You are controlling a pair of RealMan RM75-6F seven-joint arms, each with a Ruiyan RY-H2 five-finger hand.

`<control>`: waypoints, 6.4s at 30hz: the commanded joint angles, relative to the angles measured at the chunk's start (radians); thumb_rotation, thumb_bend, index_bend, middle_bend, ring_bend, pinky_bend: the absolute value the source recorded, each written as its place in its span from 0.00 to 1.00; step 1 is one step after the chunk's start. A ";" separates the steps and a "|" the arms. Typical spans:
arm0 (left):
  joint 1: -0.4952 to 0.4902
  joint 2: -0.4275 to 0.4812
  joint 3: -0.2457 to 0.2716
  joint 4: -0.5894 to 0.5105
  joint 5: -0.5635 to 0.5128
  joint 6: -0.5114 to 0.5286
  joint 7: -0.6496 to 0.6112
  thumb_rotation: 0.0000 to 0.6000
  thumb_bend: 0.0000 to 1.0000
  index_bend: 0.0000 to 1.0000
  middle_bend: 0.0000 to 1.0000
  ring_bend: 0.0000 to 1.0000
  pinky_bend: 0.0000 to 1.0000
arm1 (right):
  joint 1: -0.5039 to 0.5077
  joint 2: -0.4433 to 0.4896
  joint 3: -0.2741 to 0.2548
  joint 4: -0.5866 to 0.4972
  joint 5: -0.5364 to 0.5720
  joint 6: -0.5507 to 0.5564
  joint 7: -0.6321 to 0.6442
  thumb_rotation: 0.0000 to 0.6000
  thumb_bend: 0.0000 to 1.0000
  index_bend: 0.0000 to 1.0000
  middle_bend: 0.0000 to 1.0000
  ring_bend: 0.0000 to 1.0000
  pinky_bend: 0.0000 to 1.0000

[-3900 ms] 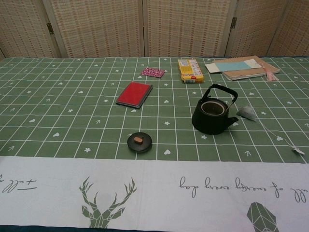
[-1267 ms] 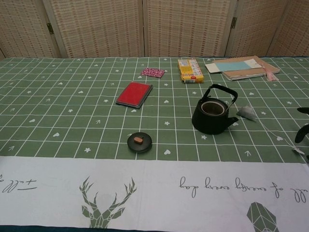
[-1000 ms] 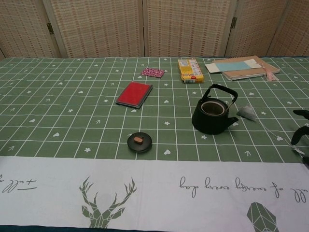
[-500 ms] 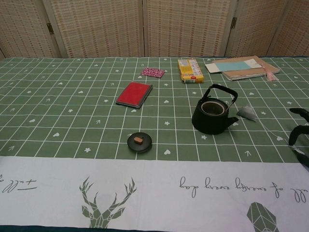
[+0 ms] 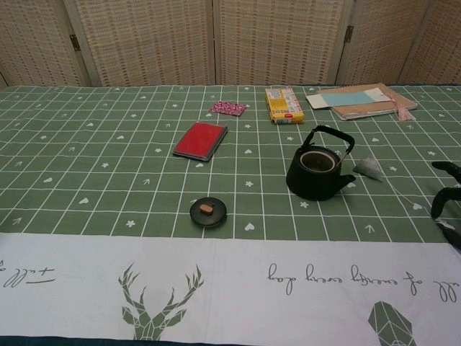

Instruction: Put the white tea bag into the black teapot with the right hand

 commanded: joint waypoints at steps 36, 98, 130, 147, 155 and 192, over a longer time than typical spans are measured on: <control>0.006 -0.003 0.002 0.003 0.008 0.011 0.005 1.00 0.36 0.00 0.00 0.00 0.07 | 0.002 -0.001 0.007 0.013 -0.020 0.078 0.013 1.00 0.44 0.63 0.00 0.00 0.00; -0.030 0.046 -0.014 0.040 -0.029 -0.048 -0.190 1.00 0.36 0.00 0.00 0.00 0.07 | 0.347 0.194 0.325 -0.885 0.348 0.042 -0.765 1.00 0.44 0.64 0.00 0.00 0.00; -0.032 0.052 -0.011 0.046 -0.019 -0.043 -0.221 1.00 0.36 0.00 0.00 0.00 0.07 | 0.476 0.156 0.339 -0.841 0.475 0.060 -0.828 1.00 0.44 0.64 0.00 0.00 0.00; -0.028 0.052 -0.011 0.047 -0.018 -0.033 -0.221 1.00 0.36 0.00 0.00 0.00 0.07 | 0.507 0.082 0.225 -0.705 0.466 0.013 -0.810 1.00 0.44 0.64 0.00 0.00 0.00; -0.026 0.050 -0.014 0.050 -0.025 -0.033 -0.219 1.00 0.36 0.00 0.00 0.00 0.07 | 0.475 0.092 0.120 -0.755 0.373 0.011 -0.790 1.00 0.44 0.64 0.00 0.00 0.00; 0.017 0.077 -0.032 0.077 0.028 0.110 -0.352 1.00 0.36 0.00 0.00 0.01 0.08 | 0.362 0.187 -0.067 -0.913 0.292 -0.084 -0.867 1.00 0.44 0.34 0.00 0.00 0.00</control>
